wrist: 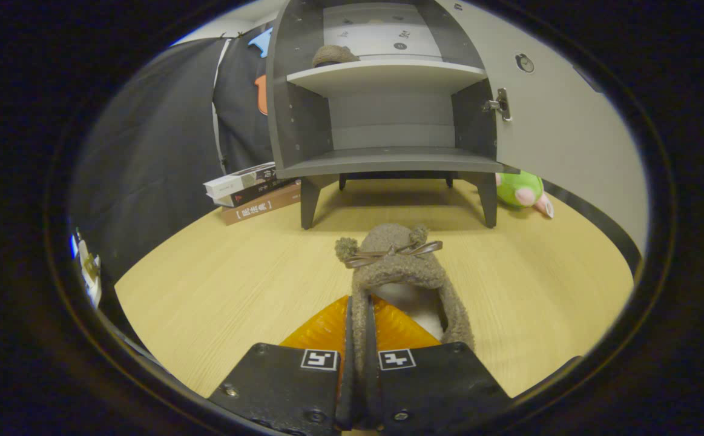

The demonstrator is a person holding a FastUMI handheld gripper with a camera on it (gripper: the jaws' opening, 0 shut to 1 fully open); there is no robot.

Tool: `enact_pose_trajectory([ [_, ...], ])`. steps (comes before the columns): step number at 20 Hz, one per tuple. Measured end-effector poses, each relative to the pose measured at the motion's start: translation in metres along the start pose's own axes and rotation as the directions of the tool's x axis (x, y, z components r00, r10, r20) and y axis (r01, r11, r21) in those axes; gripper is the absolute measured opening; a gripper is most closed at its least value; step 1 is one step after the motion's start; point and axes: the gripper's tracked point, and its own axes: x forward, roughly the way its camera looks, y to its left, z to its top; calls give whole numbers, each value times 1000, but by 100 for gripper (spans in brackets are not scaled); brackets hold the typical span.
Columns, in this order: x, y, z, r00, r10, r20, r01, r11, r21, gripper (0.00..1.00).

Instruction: Open the shoe cabinet door, grab the shoes and put them into the shoe cabinet, then close the shoe cabinet door.

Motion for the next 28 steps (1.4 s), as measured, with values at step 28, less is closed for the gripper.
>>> enact_pose_trajectory([
  [28, -227, 31, 310, 912, 65, 404, -17, 993, -120, 12],
])
